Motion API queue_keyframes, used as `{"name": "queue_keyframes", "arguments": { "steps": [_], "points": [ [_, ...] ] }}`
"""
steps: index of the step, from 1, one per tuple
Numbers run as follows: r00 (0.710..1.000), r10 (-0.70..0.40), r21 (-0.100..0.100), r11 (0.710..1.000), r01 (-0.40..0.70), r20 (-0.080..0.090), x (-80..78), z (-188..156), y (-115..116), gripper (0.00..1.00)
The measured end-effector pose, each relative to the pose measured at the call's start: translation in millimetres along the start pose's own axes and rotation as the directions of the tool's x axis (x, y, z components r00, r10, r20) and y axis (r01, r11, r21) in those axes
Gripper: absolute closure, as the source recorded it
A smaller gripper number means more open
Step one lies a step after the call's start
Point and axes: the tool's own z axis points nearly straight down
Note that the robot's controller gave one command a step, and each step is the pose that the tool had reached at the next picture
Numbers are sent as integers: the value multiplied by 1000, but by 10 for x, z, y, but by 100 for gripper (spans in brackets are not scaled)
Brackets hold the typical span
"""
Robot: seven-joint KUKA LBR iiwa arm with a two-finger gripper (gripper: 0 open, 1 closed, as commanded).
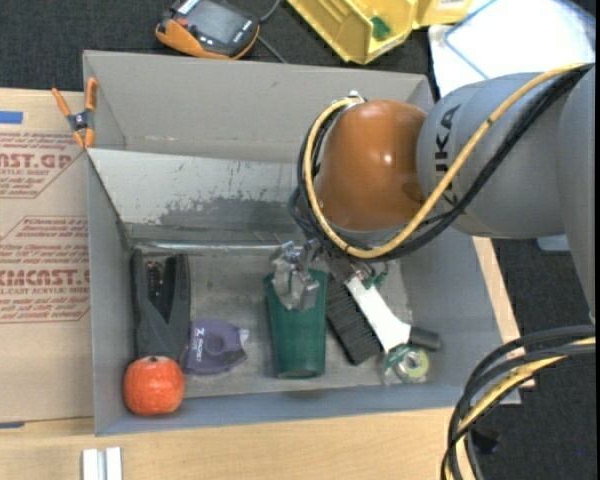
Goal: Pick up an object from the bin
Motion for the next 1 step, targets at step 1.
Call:
{"name": "queue_keyframes", "arguments": {
  "steps": [1],
  "points": [
    [999,-42,-1,999,42,0,192,-1180,-363,100]
  ]
}}
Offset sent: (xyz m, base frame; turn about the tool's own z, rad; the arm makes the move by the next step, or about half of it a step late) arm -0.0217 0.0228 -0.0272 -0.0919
